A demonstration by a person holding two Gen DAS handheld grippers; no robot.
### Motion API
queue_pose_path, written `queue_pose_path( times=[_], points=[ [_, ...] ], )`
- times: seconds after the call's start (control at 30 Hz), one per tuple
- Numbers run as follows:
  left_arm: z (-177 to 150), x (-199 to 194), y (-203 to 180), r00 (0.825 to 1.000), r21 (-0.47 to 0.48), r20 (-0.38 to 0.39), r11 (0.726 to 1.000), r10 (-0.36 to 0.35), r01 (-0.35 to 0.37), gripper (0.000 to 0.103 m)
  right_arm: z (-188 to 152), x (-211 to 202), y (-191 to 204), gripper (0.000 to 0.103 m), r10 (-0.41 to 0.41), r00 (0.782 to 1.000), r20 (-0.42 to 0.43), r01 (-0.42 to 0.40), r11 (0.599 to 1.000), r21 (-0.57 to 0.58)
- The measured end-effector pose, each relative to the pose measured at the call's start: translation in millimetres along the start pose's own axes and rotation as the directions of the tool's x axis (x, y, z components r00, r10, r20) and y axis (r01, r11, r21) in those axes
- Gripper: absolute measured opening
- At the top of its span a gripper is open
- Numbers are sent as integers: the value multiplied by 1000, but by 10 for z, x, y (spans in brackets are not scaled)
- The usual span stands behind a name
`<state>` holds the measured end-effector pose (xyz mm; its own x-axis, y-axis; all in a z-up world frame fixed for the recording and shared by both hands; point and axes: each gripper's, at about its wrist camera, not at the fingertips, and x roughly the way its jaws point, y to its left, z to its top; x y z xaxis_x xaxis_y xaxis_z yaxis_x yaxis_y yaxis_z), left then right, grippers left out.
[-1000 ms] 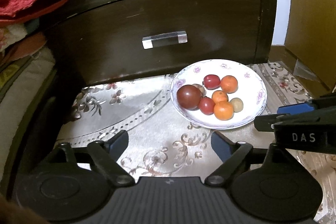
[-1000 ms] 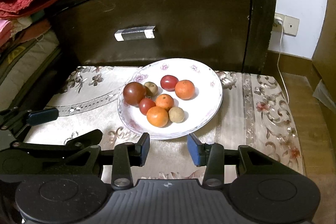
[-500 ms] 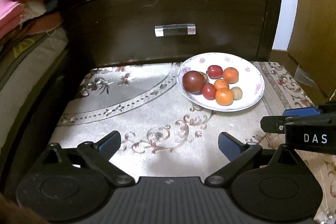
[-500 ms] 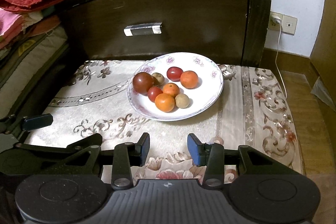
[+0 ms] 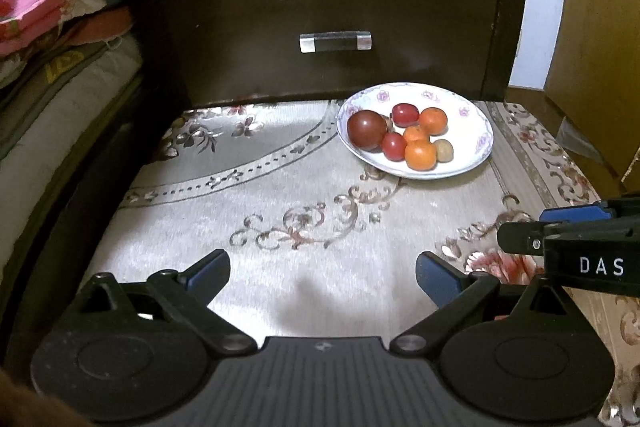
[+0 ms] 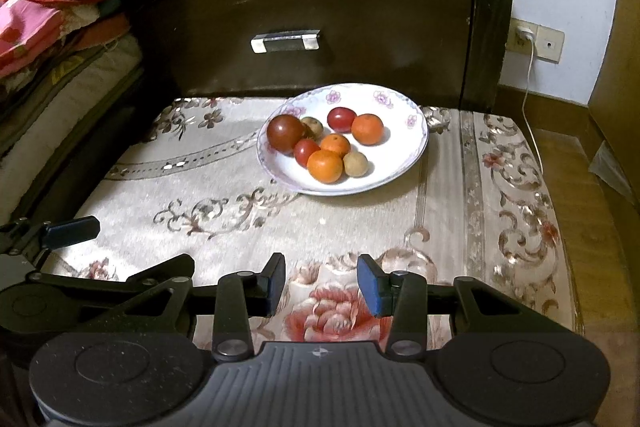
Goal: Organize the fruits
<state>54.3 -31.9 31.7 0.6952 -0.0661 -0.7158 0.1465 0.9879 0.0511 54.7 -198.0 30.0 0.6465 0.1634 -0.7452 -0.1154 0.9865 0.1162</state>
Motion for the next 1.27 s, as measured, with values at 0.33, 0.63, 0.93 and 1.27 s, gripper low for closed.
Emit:
queue_pose_path(
  times=[0.33,0.63,0.93,1.27],
  points=[
    [-277,-188,-6,1000,18,-24,1000,17,-17,103,-280,-220,144,38,30,999,-24,-31,999,-24],
    [-364,-357,14,1000,5,-10,1000,15,-15,103,-404,-382,198,43,13,1000,5,-13,1000,-24],
    [-434,-436,65,999,-3,-7,999,33,-33,103,-513,-398,257,43,5,1000,-23,-6,999,-42],
    [-466,-484,79,999,-7,-2,999,40,-40,103,-554,-410,269,44,9,1000,-27,-10,999,-38]
  ],
)
